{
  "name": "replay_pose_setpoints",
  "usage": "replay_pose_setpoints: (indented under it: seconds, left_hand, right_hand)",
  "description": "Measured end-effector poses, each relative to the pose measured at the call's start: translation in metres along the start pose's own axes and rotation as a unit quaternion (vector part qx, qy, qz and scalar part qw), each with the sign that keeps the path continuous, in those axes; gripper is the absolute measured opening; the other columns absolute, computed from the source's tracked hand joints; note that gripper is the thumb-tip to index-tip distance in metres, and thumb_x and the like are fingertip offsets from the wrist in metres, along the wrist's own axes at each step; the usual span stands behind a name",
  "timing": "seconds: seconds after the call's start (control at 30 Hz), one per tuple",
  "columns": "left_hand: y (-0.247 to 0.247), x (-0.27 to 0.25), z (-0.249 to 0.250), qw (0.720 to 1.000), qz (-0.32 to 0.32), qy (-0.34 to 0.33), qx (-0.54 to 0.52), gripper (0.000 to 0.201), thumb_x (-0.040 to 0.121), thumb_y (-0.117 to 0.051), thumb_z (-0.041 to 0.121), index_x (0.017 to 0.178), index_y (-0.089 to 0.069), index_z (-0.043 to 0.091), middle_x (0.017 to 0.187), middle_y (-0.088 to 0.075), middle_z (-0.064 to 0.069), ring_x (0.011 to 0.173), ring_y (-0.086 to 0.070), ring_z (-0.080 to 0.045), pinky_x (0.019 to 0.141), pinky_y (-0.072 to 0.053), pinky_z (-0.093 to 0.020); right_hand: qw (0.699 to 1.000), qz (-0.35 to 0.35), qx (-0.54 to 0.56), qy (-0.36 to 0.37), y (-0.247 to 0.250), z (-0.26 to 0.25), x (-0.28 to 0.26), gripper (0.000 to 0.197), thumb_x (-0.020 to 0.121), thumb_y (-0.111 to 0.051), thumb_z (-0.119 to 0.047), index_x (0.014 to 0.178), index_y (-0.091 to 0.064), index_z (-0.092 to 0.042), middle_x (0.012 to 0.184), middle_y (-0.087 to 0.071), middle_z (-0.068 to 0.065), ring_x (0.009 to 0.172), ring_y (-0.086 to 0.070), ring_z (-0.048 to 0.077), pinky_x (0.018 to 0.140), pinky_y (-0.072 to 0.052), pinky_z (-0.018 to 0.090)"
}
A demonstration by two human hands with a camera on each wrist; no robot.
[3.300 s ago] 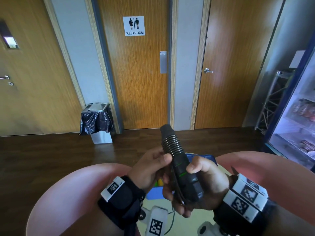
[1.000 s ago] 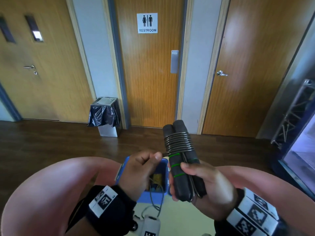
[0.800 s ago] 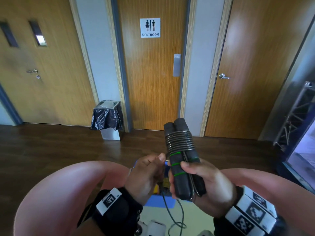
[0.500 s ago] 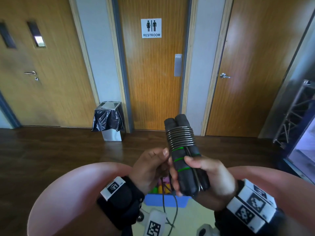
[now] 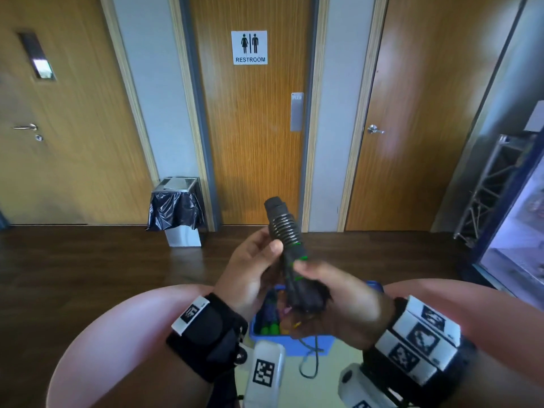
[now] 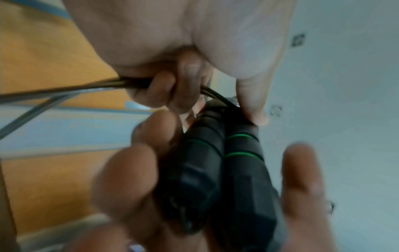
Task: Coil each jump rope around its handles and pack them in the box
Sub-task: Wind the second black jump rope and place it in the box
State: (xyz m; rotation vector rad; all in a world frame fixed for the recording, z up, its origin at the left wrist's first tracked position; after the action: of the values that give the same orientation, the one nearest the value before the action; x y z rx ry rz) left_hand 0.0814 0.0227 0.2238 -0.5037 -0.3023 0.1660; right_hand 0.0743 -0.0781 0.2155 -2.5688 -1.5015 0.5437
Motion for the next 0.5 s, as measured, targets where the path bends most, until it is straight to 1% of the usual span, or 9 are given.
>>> replay_pose_setpoints:
  seconds: [0.07,0.13,0.17,0.2,0.27,0.33,0.4,0.47,0.5]
  left_hand:
    - [0.01,0.003,0.005,0.997,0.041,-0.027,0.061,0.05,0.061,-0.084,0.026,0.105,-0.067,0.01,0.095,-0.072,-0.01,0.084,-0.068,-0.023,0.073,-0.056,-0.032]
    - [0.014,0.003,0.007,0.991,0.06,-0.042,0.114,0.049,0.057,-0.083,0.027,0.103,-0.068,0.015,0.097,-0.075,-0.007,0.09,-0.07,-0.02,0.08,-0.056,-0.033]
    - [0.017,0.003,0.007,0.988,0.072,-0.045,0.126,0.049,0.057,-0.084,0.026,0.102,-0.069,0.015,0.096,-0.075,-0.007,0.089,-0.07,-0.02,0.079,-0.056,-0.033]
    - [0.017,0.002,0.007,0.988,0.078,-0.045,0.124,0.046,0.059,-0.085,0.024,0.1,-0.07,0.014,0.094,-0.075,-0.008,0.087,-0.07,-0.021,0.078,-0.056,-0.033]
    - [0.016,0.0,0.005,0.993,0.056,-0.03,0.096,0.036,0.065,-0.082,0.021,0.098,-0.072,0.01,0.092,-0.074,-0.011,0.083,-0.07,-0.022,0.072,-0.056,-0.03]
    - [0.018,-0.002,0.004,0.996,0.033,-0.018,0.086,0.037,0.066,-0.083,0.025,0.099,-0.073,0.01,0.093,-0.073,-0.014,0.084,-0.069,-0.024,0.071,-0.055,-0.03]
    - [0.02,-0.004,0.006,0.997,0.009,-0.009,0.082,0.042,0.066,-0.086,0.029,0.102,-0.074,0.011,0.097,-0.072,-0.015,0.089,-0.069,-0.026,0.076,-0.055,-0.034]
    - [0.018,-0.006,0.006,0.998,-0.014,0.005,0.069,0.048,0.064,-0.089,0.032,0.103,-0.072,0.009,0.098,-0.071,-0.017,0.089,-0.068,-0.029,0.077,-0.055,-0.037]
    - [0.017,-0.007,0.007,0.998,-0.013,0.004,0.061,0.047,0.065,-0.089,0.028,0.103,-0.071,0.008,0.096,-0.07,-0.017,0.088,-0.068,-0.028,0.076,-0.055,-0.036]
  right_hand:
    - [0.989,0.062,-0.123,0.053,0.005,-0.01,0.004,0.039,0.083,-0.071,-0.033,0.11,-0.06,-0.008,0.083,-0.064,0.01,0.072,-0.064,0.023,0.068,-0.057,0.038]
    - [0.969,0.119,-0.197,0.089,0.011,-0.017,0.008,0.012,0.089,-0.068,-0.013,0.099,-0.062,-0.009,0.074,-0.063,0.007,0.067,-0.064,0.02,0.064,-0.056,0.037]
    - [0.964,0.138,-0.209,0.089,0.015,-0.017,0.01,0.006,0.089,-0.066,-0.008,0.093,-0.062,-0.009,0.071,-0.063,0.008,0.064,-0.064,0.022,0.062,-0.057,0.037]
    - [0.964,0.143,-0.205,0.088,0.015,-0.016,0.011,0.005,0.087,-0.066,-0.008,0.088,-0.062,-0.008,0.069,-0.063,0.01,0.062,-0.064,0.025,0.061,-0.057,0.039]
    - [0.972,0.129,-0.173,0.096,0.012,-0.014,0.012,0.014,0.077,-0.068,-0.014,0.084,-0.062,-0.005,0.068,-0.061,0.016,0.059,-0.061,0.03,0.058,-0.054,0.04]
    - [0.983,0.106,-0.115,0.091,0.009,-0.01,0.011,0.03,0.07,-0.066,-0.016,0.092,-0.06,0.004,0.071,-0.061,0.022,0.058,-0.06,0.031,0.055,-0.052,0.035]
    - [0.992,0.076,-0.075,0.065,0.005,-0.005,0.009,0.042,0.071,-0.065,-0.016,0.101,-0.056,0.012,0.077,-0.061,0.028,0.059,-0.061,0.034,0.053,-0.052,0.032]
    - [0.997,0.041,-0.053,0.042,-0.001,-0.002,0.007,0.039,0.073,-0.064,-0.018,0.101,-0.059,0.009,0.081,-0.062,0.029,0.061,-0.062,0.034,0.054,-0.051,0.033]
    - [0.998,0.034,-0.042,0.033,-0.003,0.0,0.007,0.037,0.073,-0.063,-0.018,0.1,-0.06,0.007,0.082,-0.062,0.029,0.062,-0.062,0.035,0.055,-0.052,0.033]
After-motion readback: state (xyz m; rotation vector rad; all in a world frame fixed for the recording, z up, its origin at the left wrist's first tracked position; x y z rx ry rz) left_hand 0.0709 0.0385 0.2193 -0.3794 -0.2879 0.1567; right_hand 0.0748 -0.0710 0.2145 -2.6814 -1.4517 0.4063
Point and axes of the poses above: each hand's wrist, its own x-axis towards the middle knuckle, its own y-axis out of the back of the hand, z = x × y, the point moved 9 cm from there along x, towards the middle knuckle
